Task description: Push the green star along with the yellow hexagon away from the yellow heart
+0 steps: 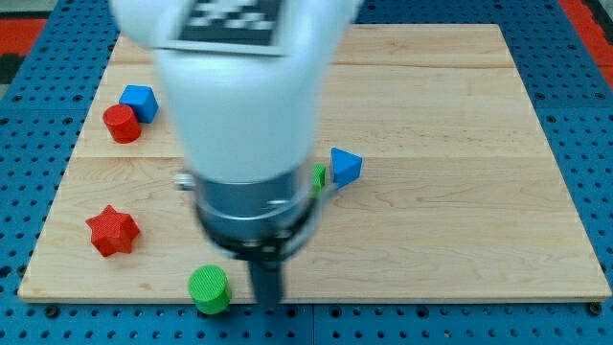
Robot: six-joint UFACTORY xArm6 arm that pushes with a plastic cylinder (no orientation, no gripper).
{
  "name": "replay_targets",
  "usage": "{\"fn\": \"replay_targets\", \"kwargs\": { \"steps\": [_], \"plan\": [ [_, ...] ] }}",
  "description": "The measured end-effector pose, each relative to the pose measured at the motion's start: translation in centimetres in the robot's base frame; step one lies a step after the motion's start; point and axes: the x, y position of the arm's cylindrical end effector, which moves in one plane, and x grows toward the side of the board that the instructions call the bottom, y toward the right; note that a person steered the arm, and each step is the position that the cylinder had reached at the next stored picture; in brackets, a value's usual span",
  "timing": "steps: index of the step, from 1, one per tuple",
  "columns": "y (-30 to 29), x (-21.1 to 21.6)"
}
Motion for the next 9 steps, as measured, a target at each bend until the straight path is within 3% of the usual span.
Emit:
{"fn": "replay_targets", "kwargs": {
  "steps": [3, 4, 6, 7, 8, 9],
  "plan": [
    [-9.4, -0.5],
    [-10.3, -3.1],
    [10.6, -4.6],
    [17.6, -10.5],
    [15.4, -15.4],
    [11.5, -17.0]
  ]
}}
